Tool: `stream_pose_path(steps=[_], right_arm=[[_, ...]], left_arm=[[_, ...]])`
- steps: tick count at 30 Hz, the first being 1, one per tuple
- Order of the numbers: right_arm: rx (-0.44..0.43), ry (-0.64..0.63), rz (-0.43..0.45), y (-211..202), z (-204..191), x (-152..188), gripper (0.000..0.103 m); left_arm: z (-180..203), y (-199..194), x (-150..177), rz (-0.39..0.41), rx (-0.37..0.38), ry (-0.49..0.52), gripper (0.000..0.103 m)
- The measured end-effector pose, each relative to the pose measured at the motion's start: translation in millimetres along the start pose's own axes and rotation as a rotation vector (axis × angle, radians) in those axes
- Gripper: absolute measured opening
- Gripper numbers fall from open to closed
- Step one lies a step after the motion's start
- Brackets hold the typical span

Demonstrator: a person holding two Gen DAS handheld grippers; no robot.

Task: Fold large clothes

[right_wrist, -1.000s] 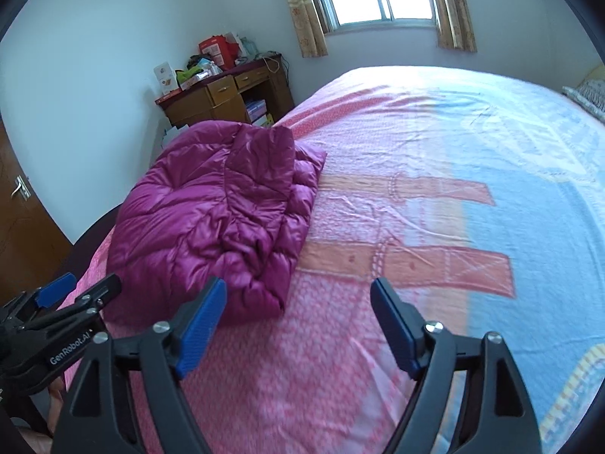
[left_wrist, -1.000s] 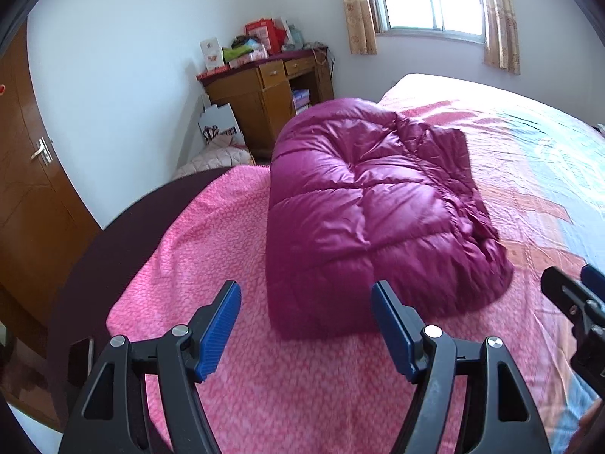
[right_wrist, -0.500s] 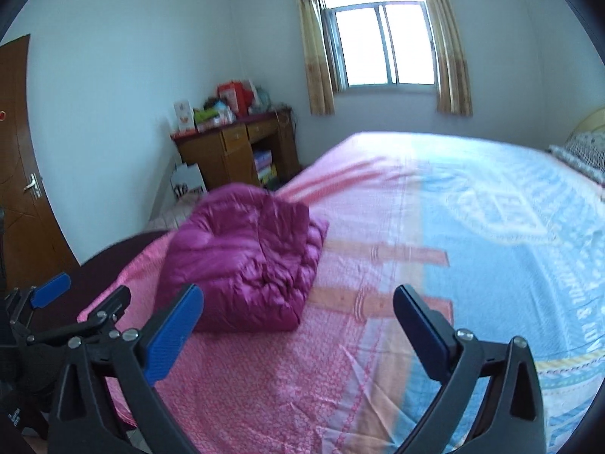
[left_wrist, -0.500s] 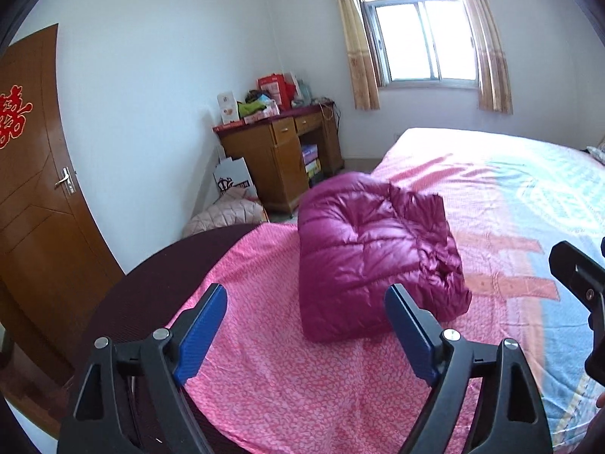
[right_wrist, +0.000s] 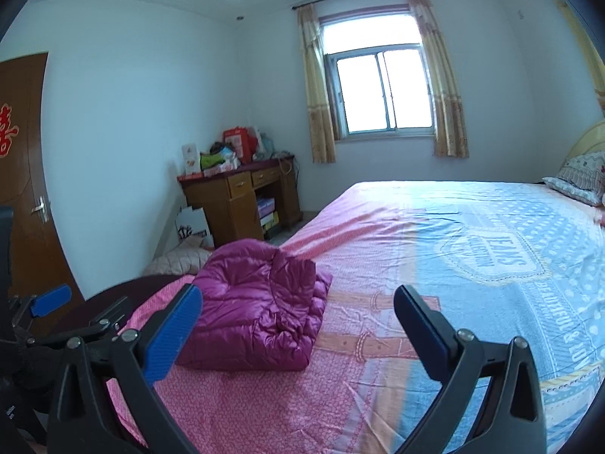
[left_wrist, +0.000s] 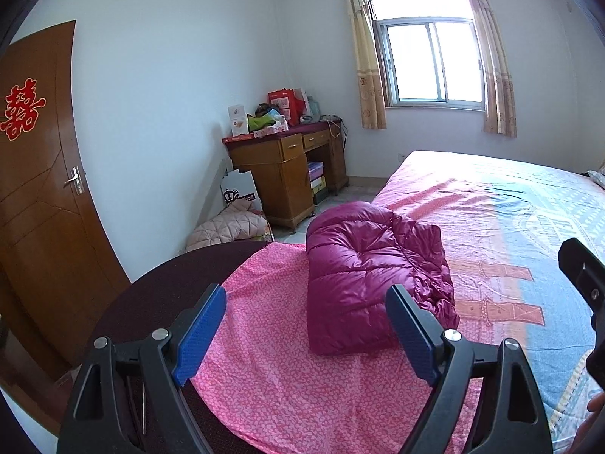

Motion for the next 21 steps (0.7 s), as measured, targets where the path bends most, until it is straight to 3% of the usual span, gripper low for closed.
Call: stream_pose_path(steps=[21], right_arm=[[0.025, 0.018, 0.008, -4.5, 14.6, -0.8, 0.103]], left_arm=[[1.3, -11.4, -6.4, 0.041, -0.005, -0.002, 0.088]])
Point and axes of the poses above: each gripper's, at about its wrist camera, not at the fingertips, and y roughly the way its jaws point, z to its right, x to its underside, the point moved 9 cm from there along y, roughly the way its jaws point, and after that the axes turned 1 degree about -z, right-handed, at the moved point
